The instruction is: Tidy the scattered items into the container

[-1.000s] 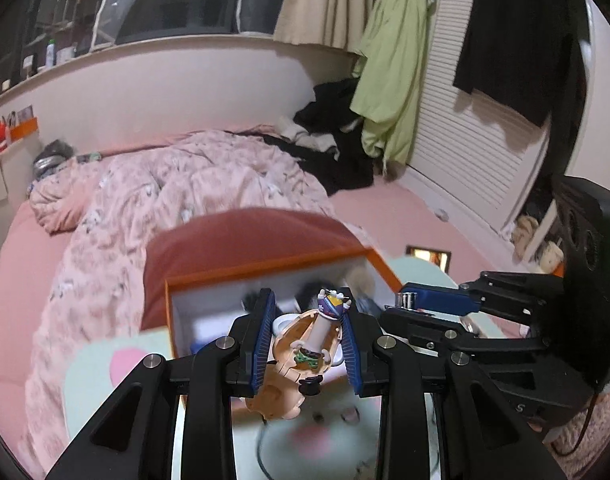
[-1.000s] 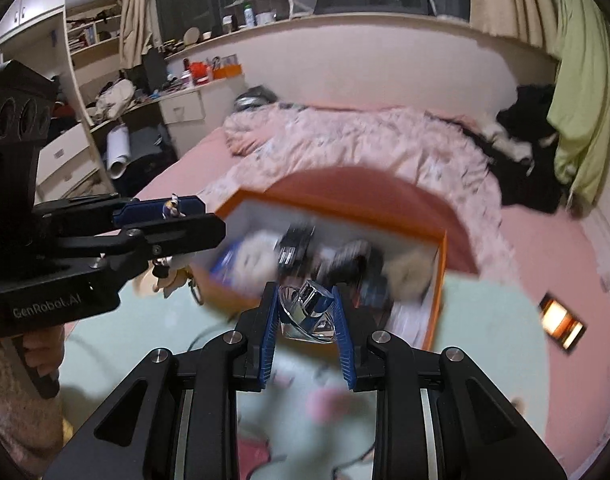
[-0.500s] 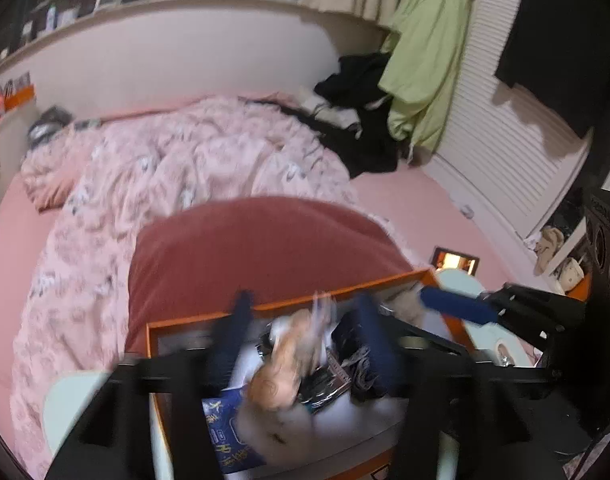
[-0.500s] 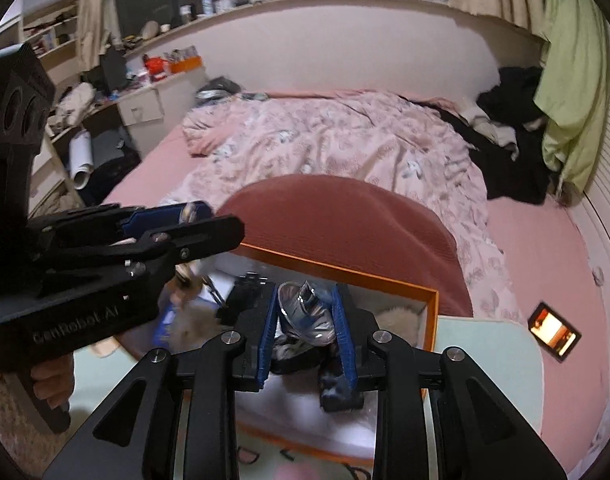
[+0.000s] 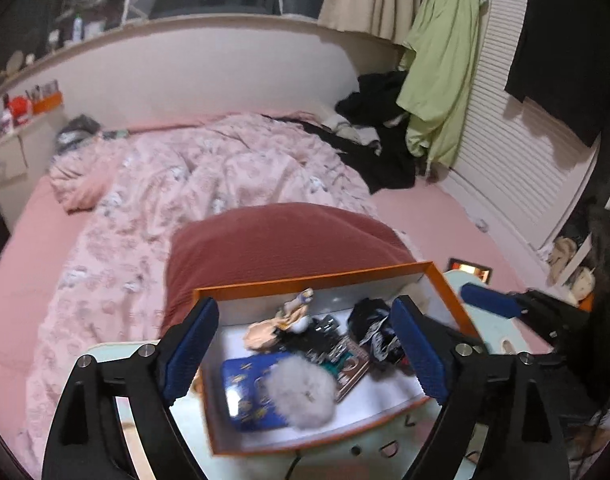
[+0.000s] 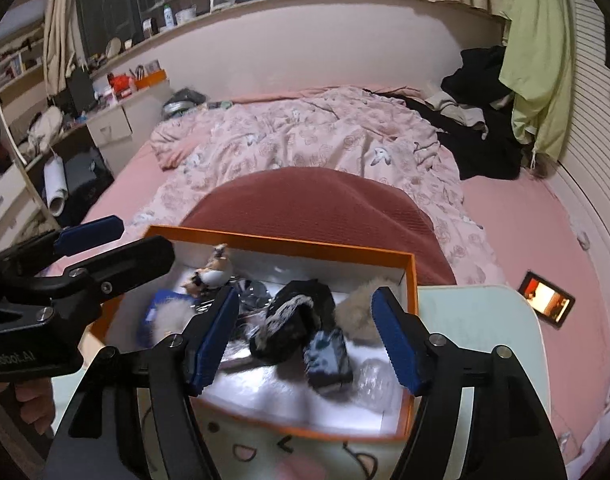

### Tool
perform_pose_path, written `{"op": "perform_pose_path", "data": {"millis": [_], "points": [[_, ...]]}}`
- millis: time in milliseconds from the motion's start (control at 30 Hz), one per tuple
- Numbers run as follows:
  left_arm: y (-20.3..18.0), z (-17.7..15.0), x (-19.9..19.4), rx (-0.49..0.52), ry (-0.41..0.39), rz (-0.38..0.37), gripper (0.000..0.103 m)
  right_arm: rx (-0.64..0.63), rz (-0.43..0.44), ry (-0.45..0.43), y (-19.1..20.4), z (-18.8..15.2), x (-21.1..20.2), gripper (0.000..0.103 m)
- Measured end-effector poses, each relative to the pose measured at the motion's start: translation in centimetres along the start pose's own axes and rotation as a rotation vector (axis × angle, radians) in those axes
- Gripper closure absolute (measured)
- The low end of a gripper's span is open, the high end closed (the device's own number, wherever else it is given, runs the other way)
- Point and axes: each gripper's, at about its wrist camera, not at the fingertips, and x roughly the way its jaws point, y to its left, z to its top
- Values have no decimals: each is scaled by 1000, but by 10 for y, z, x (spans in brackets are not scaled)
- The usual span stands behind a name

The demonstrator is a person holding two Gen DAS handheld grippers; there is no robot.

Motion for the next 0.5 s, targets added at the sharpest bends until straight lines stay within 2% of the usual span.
{"op": "perform_pose_path", "data": {"millis": [67,200,267,367,500], "points": [[-1,-8,-10,-5,-13,6,14,-3,11,-18,2,-3,-10,34],[-2,-34,-34,-33,-29,-40,14,-30,8,-61,7,-21,-33,34],[-5,-49,-44,-58,-30,-37,10,-24,12,-74,6,-32,-43,34],[-15,-76,-40,-45,29,-39,9,-19,4,-56,5,-49,-49,33],[-20,-106,-13,-57,130,39,9,-16,-48,-4,4,-78,-40,33]]}}
